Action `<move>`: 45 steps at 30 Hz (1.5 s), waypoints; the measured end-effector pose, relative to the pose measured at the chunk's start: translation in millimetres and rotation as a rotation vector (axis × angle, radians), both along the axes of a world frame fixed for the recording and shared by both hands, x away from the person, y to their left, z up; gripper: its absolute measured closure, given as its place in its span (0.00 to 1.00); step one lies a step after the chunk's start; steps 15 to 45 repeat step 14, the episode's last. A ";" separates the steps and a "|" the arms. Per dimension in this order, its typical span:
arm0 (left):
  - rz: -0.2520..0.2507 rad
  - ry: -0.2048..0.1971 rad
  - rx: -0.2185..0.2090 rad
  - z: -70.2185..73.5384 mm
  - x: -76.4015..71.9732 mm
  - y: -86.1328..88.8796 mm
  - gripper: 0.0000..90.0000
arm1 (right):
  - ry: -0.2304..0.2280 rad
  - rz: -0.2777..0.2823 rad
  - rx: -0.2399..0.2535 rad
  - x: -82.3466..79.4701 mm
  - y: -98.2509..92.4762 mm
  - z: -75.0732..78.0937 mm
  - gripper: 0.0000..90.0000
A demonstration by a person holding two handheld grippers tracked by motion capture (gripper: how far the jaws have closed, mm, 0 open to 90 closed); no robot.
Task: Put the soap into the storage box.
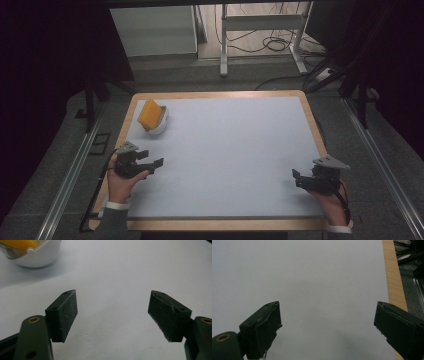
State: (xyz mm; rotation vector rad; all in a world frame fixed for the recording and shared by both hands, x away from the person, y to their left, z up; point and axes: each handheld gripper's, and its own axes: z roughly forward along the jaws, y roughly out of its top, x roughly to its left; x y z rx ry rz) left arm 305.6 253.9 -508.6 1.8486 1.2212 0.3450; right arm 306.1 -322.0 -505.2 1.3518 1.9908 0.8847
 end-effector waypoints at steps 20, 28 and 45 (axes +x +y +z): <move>0.011 -0.018 -0.014 2.2 -3.0 -1.6 0.28 | -0.011 0.026 -0.023 1.5 15.5 -3.5 0.08; 0.011 -0.018 -0.014 2.2 -3.0 -1.6 0.28 | -0.011 0.026 -0.023 1.5 15.5 -3.5 0.08; 0.011 -0.018 -0.014 2.2 -3.0 -1.6 0.28 | -0.011 0.026 -0.023 1.5 15.5 -3.5 0.08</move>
